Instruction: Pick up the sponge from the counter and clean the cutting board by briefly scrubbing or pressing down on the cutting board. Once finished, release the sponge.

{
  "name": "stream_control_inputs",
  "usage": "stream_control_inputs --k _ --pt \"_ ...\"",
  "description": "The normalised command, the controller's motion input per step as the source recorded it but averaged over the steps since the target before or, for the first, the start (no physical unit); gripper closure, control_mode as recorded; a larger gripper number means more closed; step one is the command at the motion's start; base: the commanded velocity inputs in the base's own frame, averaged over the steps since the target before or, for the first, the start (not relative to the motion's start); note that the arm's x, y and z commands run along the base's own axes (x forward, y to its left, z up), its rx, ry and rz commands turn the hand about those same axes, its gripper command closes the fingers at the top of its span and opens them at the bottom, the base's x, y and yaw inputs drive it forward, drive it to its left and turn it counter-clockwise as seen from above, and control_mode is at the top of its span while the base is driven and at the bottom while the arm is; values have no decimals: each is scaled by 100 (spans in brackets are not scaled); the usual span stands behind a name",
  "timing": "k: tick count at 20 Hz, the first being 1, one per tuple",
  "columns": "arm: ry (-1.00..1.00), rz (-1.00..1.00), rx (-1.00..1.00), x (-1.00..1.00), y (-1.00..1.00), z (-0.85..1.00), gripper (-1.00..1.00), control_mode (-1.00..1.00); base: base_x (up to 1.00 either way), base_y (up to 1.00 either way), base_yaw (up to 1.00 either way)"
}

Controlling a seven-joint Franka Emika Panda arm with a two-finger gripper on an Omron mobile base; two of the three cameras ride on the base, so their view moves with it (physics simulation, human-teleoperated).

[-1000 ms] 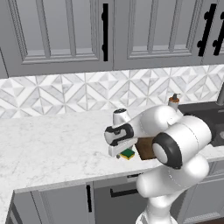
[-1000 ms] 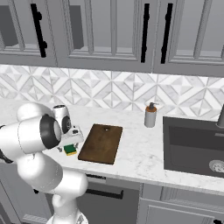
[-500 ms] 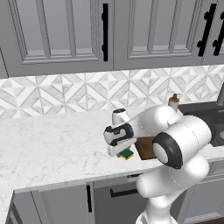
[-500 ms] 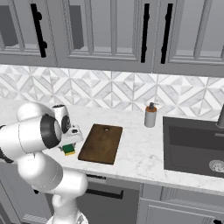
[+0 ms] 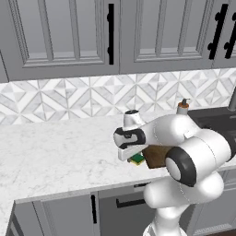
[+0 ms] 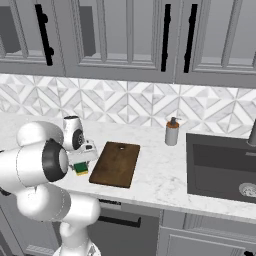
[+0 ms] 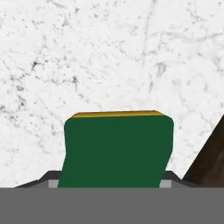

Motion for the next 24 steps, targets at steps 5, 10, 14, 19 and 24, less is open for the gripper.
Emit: stream_control_inputs --k 5,10,14,19,24 --pt "1 -3 1 0 -47 9 100 -100 0 0 0" --pt "0 -4 0 -7 -41 0 100 -100 0 0 0" --pt "0 -4 0 -1 -25 -8 100 -100 0 0 0" --pt "0 -3 0 0 -14 -19 100 -100 0 0 0" --pt "0 -3 0 0 -8 -34 100 -100 0 0 0"
